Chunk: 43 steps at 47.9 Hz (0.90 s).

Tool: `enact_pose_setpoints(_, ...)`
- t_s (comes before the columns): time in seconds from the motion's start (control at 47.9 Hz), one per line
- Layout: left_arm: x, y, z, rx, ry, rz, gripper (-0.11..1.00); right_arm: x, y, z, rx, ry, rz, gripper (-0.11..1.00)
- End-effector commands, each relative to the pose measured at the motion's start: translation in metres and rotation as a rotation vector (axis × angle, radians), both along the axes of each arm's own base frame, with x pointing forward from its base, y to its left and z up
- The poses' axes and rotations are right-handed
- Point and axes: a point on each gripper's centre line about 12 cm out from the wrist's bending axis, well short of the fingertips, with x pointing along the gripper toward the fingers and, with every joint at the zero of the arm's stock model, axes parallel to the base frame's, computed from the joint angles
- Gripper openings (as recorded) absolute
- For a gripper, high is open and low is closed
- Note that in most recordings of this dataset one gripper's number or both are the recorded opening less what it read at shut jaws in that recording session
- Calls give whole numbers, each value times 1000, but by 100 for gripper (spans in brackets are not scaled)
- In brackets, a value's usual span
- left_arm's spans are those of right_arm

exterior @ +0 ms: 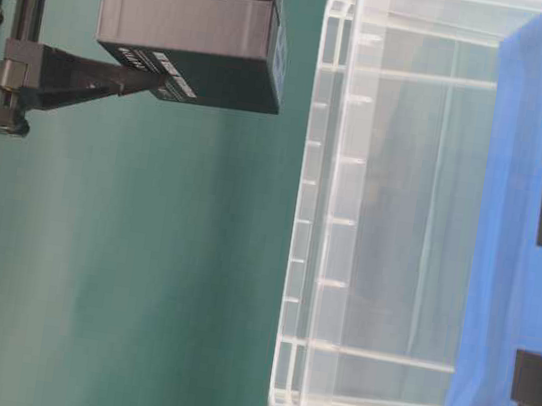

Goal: Take the box out of the case with the right arm.
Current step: 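Lift the right box up out of the case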

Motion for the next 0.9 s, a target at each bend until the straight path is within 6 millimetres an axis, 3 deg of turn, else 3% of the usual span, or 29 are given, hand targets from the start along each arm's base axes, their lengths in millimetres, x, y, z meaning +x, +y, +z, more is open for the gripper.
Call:
enact_pose_setpoints(0.0, 1, 1, 6, 2, -23, 3, 0, -9, 1, 24, -18, -65, 4, 64)
enact_pose_setpoints(0.876, 1, 0, 6, 2, -21, 2, 0, -9, -1, 24, -33, -58, 0, 64)
